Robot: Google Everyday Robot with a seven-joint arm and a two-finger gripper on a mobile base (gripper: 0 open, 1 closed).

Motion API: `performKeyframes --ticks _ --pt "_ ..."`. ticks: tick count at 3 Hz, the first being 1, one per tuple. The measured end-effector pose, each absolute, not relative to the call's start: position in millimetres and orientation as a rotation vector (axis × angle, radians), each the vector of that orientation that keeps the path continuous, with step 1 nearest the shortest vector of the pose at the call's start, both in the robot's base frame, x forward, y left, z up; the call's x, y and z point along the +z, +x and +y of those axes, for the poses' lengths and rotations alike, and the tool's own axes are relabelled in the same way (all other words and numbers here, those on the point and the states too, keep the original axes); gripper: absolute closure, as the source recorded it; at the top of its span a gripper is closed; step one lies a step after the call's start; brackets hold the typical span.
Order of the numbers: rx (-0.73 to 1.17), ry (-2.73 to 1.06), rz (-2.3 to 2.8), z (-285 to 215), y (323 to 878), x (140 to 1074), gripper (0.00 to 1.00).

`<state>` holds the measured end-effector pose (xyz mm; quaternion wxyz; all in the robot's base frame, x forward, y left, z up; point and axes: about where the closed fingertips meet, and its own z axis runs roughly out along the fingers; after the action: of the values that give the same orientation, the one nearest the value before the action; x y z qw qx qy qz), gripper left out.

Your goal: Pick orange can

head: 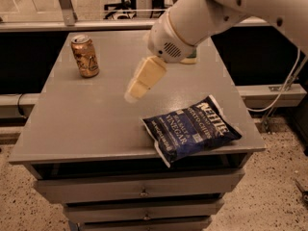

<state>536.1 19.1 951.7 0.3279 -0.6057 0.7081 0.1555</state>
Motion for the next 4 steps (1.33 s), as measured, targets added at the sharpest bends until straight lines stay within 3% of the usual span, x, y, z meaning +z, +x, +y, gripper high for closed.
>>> performKeyframes --ticks 3,4 --pt "0.642 -1.345 1.575 156 664 932 0.0" --pt "0.673 -1.292 1.541 173 691 924 0.0"
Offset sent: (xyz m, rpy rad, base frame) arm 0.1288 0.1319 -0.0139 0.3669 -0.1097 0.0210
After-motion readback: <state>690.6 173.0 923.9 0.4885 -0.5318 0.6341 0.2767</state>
